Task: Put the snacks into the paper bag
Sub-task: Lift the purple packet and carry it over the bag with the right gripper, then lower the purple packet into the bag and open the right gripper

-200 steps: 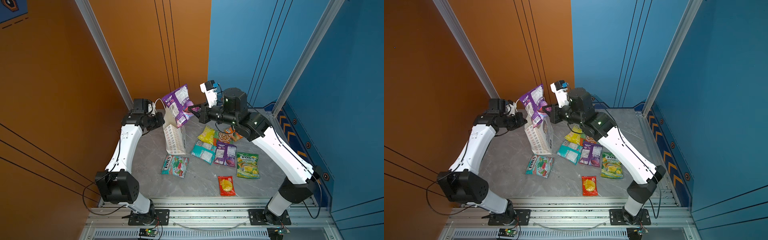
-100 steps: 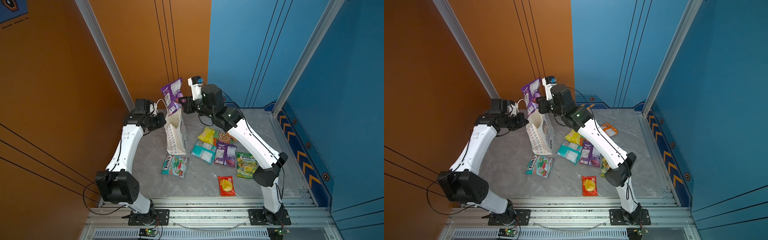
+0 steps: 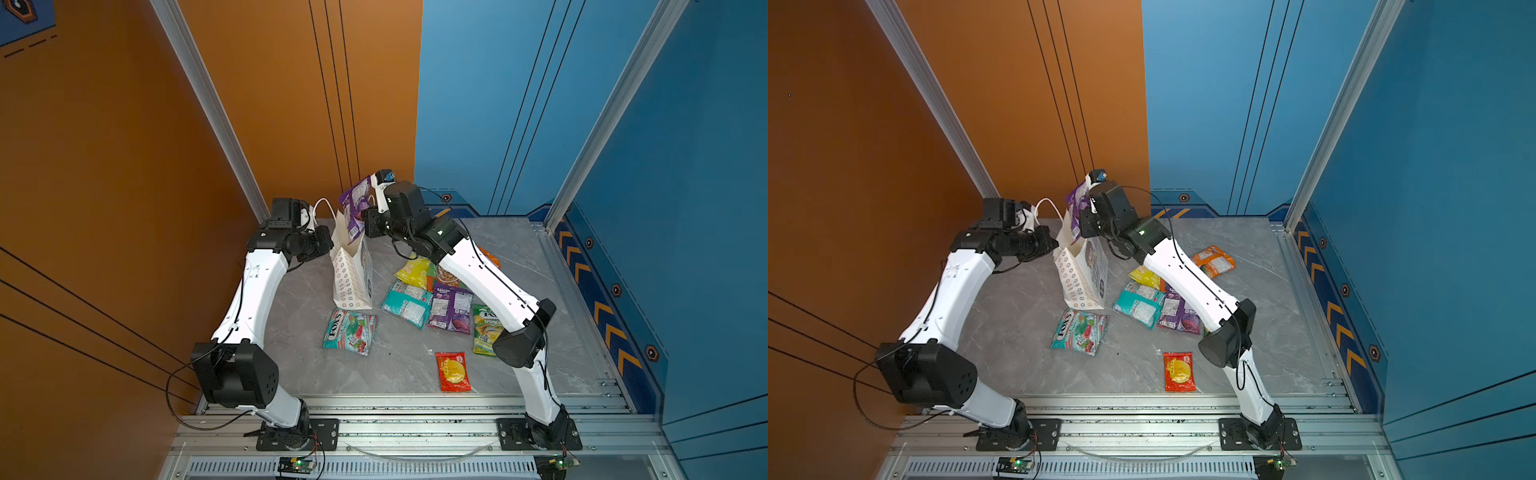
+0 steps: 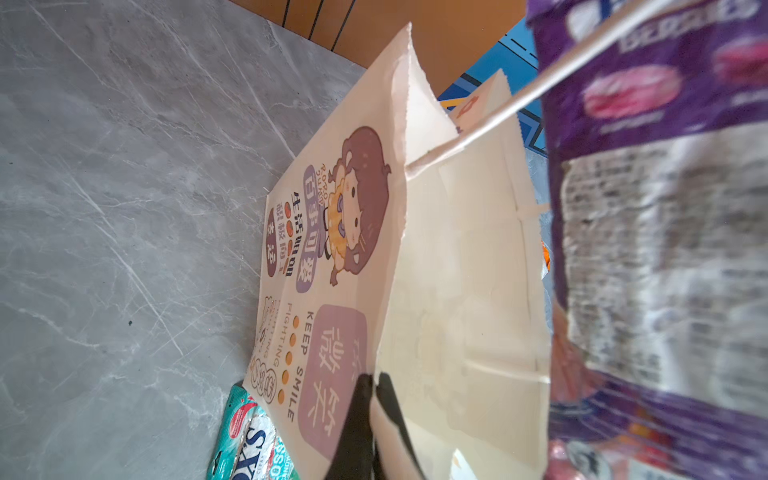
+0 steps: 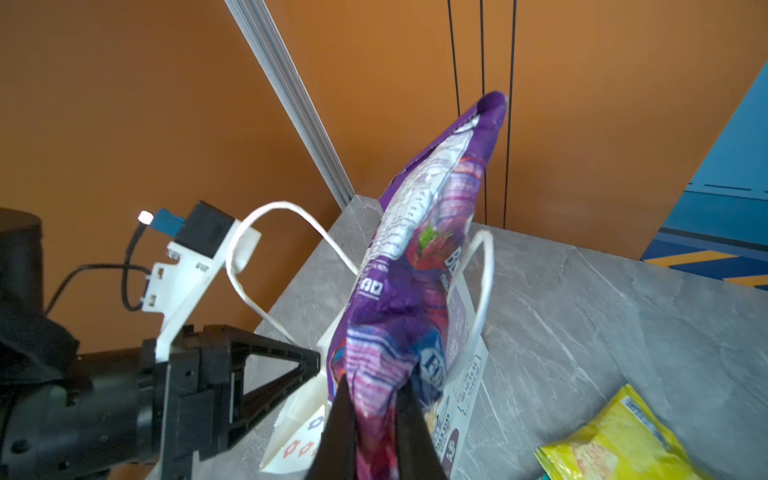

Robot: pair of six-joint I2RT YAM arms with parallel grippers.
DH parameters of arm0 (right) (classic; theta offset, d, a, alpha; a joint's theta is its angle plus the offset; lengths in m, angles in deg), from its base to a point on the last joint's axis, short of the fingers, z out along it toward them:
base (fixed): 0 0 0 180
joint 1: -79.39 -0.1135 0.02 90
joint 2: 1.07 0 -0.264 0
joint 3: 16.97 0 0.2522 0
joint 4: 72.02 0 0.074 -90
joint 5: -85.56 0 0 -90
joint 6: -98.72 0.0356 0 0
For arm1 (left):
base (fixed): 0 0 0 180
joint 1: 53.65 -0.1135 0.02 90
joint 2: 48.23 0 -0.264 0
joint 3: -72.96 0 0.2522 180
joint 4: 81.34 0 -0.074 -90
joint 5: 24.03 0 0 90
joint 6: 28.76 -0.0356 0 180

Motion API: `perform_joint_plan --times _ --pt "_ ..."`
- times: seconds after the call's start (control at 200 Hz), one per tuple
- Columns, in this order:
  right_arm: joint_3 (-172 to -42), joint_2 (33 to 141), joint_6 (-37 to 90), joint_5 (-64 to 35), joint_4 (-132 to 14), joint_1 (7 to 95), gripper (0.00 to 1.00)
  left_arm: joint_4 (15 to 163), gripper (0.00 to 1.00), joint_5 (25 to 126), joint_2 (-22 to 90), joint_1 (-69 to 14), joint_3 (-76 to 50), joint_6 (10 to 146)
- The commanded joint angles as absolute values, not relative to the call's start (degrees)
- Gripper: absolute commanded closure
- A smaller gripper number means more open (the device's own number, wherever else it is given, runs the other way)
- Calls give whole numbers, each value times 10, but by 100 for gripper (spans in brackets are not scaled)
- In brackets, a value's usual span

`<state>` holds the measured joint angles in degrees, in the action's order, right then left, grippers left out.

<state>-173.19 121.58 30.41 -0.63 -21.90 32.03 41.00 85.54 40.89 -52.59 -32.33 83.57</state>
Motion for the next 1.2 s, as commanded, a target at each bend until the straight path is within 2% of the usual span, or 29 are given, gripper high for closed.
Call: perform_joint_plan --times 0.0,0.701,1.191 --pt "-1752 1211 278 12 -192 309 100 398 100 852 398 -533 -317 837" --pt "-1651 1156 244 2 -184 300 100 398 100 866 395 -553 -313 836" --pt "-1656 1213 358 -53 -263 307 100 399 100 874 385 -548 -305 839"
